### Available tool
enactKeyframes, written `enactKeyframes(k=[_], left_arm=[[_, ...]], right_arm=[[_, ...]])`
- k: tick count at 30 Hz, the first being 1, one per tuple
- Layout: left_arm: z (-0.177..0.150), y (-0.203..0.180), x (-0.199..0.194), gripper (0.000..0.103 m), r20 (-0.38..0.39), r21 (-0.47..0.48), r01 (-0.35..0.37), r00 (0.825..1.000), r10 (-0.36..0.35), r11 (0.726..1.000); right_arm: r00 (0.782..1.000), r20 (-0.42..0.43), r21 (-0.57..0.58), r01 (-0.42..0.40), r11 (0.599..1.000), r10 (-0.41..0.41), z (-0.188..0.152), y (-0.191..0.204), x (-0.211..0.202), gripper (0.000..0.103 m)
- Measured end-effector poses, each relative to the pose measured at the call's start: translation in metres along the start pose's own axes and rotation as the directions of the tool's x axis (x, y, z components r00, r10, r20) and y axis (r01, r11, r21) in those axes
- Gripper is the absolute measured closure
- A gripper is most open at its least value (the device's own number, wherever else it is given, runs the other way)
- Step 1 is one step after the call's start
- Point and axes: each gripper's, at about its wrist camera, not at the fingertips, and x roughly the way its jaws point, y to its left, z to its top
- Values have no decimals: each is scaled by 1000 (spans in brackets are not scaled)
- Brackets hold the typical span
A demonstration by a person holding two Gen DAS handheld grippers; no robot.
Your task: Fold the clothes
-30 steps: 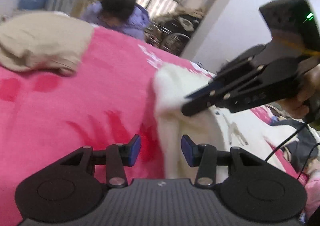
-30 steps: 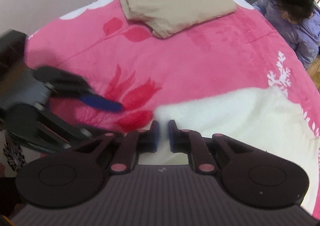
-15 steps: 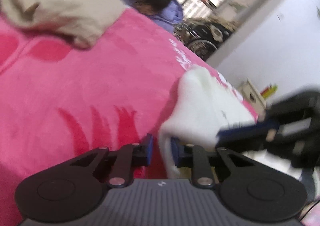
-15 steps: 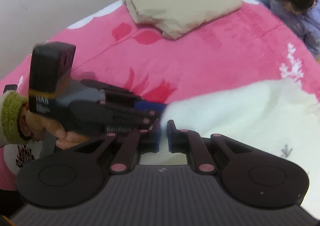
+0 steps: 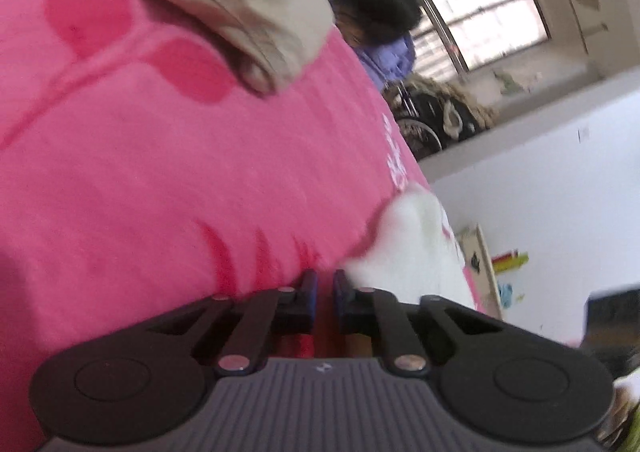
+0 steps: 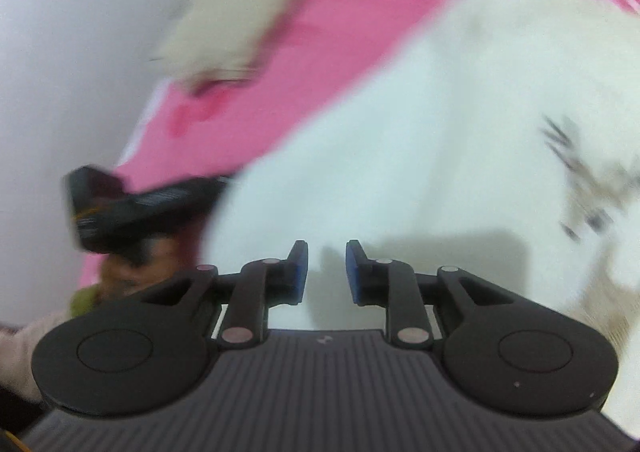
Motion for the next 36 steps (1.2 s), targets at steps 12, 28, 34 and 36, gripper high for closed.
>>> enactKeyframes(k=[12, 28, 34, 36], left_arm=[[-10, -9, -18, 78, 7, 53, 1, 1000, -2, 999], [-9, -14, -17, 78, 1, 92, -12, 1000, 12, 996], [-9, -13, -19, 78, -2, 103, -15, 1000, 15, 995], [-10, -13, -20, 78, -1, 111, -19, 1000, 19, 994]], right_arm=[[997, -19, 151, -77, 985, 81, -17, -22, 12, 71], [1000, -8, 121, -18, 993, 19, -20, -26, 2, 99], [1000, -21, 115, 20, 993, -18, -22, -27, 11, 99], [999, -24, 96, 36, 995, -34, -22, -23, 15, 98]])
